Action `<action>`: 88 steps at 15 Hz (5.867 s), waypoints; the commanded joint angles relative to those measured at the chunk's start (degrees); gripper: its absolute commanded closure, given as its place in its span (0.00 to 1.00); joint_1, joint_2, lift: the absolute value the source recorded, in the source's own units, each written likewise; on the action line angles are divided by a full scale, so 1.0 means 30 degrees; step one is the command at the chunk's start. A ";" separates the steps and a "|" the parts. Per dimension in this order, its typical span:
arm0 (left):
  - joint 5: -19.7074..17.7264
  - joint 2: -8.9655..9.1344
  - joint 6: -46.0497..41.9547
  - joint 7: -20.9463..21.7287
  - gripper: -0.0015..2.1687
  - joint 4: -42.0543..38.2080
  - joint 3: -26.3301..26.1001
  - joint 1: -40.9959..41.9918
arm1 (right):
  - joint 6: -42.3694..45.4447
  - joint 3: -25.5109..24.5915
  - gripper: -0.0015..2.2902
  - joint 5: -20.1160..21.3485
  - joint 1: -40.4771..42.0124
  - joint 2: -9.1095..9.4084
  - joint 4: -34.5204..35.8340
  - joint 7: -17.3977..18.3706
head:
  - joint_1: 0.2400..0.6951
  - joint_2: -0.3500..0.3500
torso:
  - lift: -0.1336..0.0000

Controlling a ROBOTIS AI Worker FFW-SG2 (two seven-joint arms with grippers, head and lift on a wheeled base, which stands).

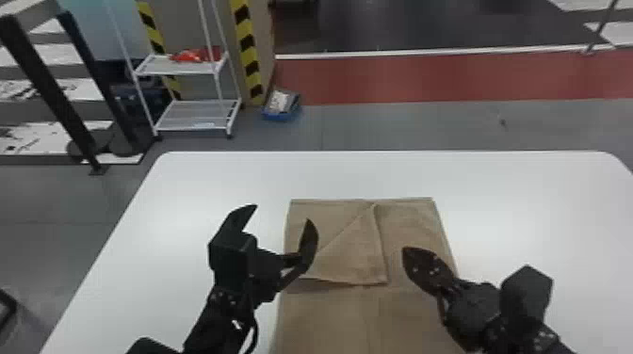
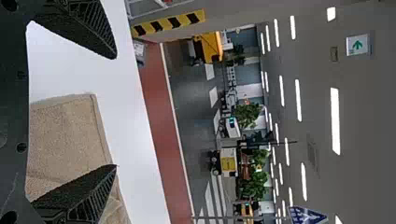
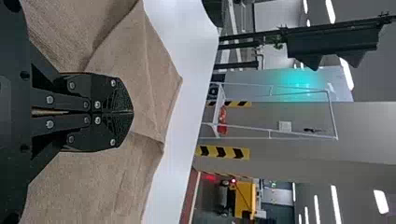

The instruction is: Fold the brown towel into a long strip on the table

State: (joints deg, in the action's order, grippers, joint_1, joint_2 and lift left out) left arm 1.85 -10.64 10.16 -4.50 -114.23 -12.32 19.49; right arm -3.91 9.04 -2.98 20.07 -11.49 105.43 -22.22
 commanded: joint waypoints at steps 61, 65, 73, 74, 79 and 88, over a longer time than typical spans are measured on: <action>-0.1319 0.0061 0.1348 0.1470 0.07 0.3506 -0.0551 -0.2220 | -0.2024 -1.2037 0.62 -0.2025 -0.3088 -0.0477 -0.3621 -0.3725 | 1.00 0.00 | 0.17; -0.3135 0.0179 0.1993 0.2613 0.10 0.4619 -0.0551 -0.3216 | -0.1965 -1.0337 0.62 -0.1556 -0.3088 -0.0477 -0.3358 -0.3725 | 1.00 0.04 | 0.17; -0.2901 0.1087 0.1582 0.2642 0.10 0.7402 -0.1752 -0.5472 | -0.1848 -0.7056 0.62 -0.0765 -0.3117 -0.0419 -0.2918 -0.3520 | 1.00 0.14 | 0.17; -0.2783 0.1087 0.1582 0.2613 0.10 0.7578 -0.1723 -0.5560 | -0.1848 -0.6968 0.62 -0.0707 -0.3117 -0.0419 -0.2860 -0.3491 | 1.00 0.15 | 0.17; -0.2725 0.1028 0.2168 0.2671 0.16 0.8779 -0.0873 -0.6029 | -0.1789 -0.7261 0.62 -0.0736 -0.3293 -0.0477 -0.2918 -0.3520 | 1.00 0.20 | 0.17; -0.2783 0.0882 0.2344 0.3052 0.28 0.9101 -0.0228 -0.6029 | -0.1848 -0.7584 0.62 -0.0765 -0.3293 -0.0653 -0.3065 -0.3579 | 1.00 0.24 | 0.17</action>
State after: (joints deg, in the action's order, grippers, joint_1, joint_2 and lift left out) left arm -6.55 -8.04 17.19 4.37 -87.09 -13.02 1.44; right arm -9.36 -13.57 -5.27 10.04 -13.43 96.32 -32.94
